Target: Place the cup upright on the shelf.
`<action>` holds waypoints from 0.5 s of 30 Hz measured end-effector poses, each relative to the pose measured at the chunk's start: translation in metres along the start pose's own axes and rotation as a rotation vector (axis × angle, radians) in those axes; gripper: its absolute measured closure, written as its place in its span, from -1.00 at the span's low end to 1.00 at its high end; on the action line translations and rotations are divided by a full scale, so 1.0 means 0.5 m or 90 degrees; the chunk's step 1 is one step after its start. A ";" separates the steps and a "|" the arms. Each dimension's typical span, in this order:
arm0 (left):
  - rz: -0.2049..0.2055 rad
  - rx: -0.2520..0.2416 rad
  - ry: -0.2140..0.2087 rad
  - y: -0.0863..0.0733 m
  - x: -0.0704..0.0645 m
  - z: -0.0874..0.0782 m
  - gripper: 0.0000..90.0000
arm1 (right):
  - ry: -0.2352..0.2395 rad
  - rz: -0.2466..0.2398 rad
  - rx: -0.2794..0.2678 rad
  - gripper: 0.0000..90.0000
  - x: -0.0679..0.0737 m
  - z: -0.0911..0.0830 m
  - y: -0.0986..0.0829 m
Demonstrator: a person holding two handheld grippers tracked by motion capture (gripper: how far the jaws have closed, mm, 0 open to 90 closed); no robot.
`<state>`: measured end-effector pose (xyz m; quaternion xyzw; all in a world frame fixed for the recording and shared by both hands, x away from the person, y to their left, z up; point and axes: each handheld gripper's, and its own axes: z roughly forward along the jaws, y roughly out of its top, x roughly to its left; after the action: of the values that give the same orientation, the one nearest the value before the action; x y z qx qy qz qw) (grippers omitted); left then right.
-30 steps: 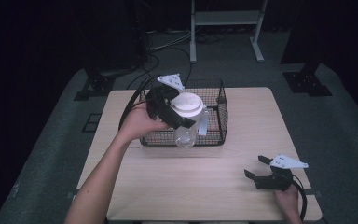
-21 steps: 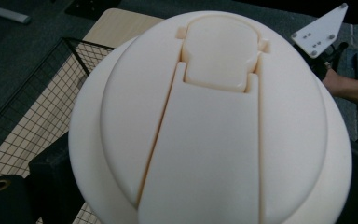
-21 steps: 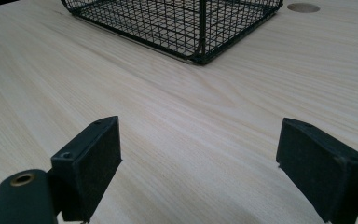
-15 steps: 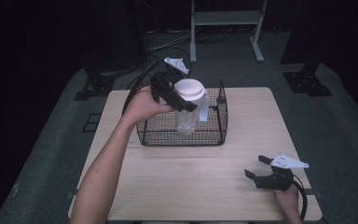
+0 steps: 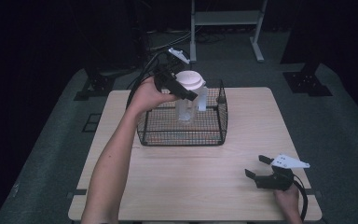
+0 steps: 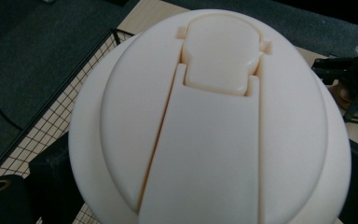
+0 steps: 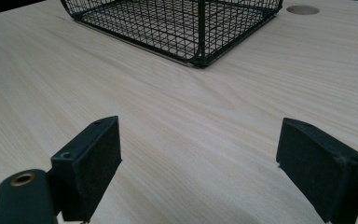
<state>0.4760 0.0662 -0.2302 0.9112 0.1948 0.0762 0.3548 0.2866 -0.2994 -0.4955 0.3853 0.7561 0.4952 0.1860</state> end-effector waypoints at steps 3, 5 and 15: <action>-0.006 0.005 0.004 -0.002 0.008 0.008 -0.88 | 0.000 0.001 -0.001 -0.71 0.000 0.000 0.000; -0.011 0.009 0.010 -0.005 0.015 0.016 -0.88 | 0.001 0.002 -0.002 -0.71 0.000 0.000 0.000; -0.043 -0.003 0.040 -0.023 0.045 0.055 -0.88 | 0.002 -0.001 -0.006 -0.71 -0.003 0.000 0.000</action>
<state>0.5004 0.0662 -0.2584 0.9004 0.2363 0.0934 0.3531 0.2873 -0.3005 -0.4955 0.3834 0.7544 0.4989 0.1869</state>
